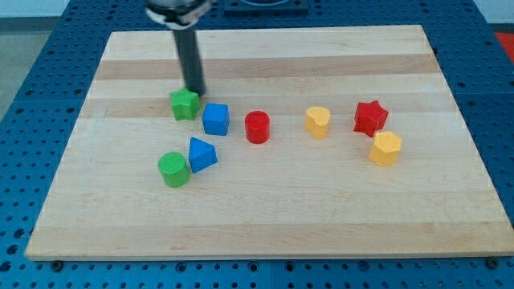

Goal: Keep green star diagonally left above blue triangle

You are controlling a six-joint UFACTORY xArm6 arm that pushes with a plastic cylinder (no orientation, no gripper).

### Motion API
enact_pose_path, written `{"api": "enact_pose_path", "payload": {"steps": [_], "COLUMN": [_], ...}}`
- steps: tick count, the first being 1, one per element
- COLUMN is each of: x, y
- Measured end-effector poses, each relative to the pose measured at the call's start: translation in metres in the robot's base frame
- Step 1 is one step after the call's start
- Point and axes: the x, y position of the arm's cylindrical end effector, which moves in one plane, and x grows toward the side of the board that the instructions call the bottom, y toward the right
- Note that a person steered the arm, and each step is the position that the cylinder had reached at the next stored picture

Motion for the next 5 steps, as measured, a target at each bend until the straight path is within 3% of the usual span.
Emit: {"api": "enact_pose_path", "payload": {"steps": [2,3,5], "x": [0.083,0.094,0.019], "y": [-0.053,-0.047,-0.051]}}
